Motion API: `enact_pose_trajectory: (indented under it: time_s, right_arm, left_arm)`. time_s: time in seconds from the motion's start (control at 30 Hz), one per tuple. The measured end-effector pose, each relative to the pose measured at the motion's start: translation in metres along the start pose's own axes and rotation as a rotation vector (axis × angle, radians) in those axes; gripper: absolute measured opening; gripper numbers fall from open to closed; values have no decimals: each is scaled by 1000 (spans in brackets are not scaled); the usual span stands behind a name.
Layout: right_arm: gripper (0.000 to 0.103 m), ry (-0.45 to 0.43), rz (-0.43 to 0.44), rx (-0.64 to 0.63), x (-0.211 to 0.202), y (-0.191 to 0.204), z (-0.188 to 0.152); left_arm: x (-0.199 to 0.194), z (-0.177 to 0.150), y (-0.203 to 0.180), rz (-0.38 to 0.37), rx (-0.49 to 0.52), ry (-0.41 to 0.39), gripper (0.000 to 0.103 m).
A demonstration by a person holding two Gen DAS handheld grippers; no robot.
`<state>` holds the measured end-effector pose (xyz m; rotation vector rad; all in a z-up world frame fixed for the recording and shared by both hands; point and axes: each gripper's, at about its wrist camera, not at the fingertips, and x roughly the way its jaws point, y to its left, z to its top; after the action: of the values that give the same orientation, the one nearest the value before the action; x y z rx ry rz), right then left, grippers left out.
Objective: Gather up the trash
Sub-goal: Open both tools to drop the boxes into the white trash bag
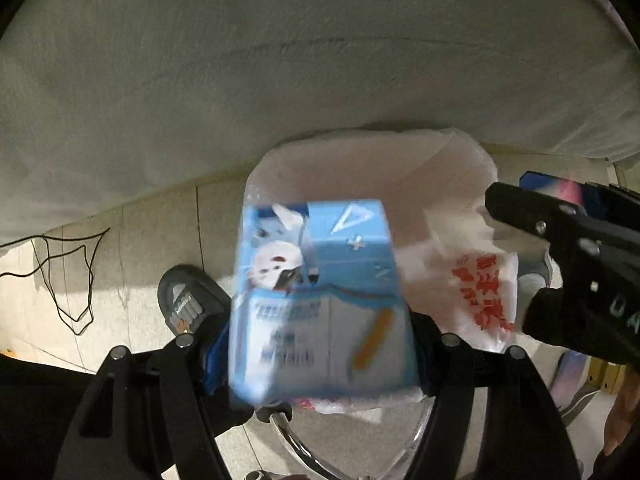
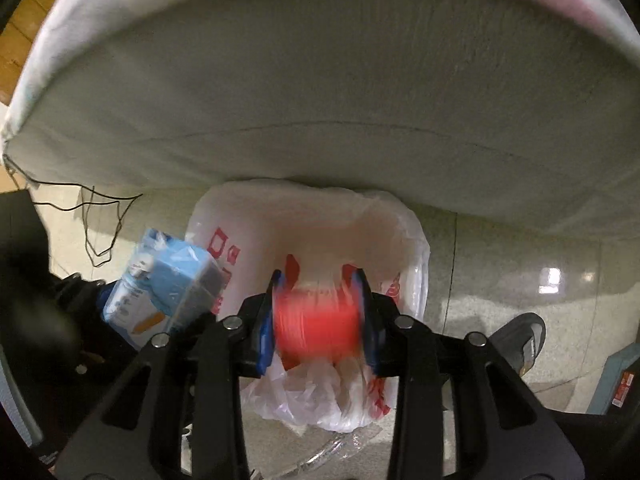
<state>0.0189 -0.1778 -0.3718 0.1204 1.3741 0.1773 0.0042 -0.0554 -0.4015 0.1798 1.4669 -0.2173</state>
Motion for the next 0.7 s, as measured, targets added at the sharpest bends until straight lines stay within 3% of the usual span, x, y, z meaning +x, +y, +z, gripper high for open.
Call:
enact_pose_trajectory:
  time_s: [0.03,0.07,0.17,0.7]
  right_arm:
    - [50,-1,0,10,1,-2,1]
    - [57,-2,4,18,2,-4,1]
    - [64,0,7,43,7,-9,2]
    - [82,-69,31,127,-32,-26,-3]
  left_arm:
    - [1,-1,1,1,-2,4,68]
    - [2,-1,2,0,-2,4,74]
    - [2,0,2,-5,3,-11,94]
    - [-14,-4,-2,6,33,-70,95]
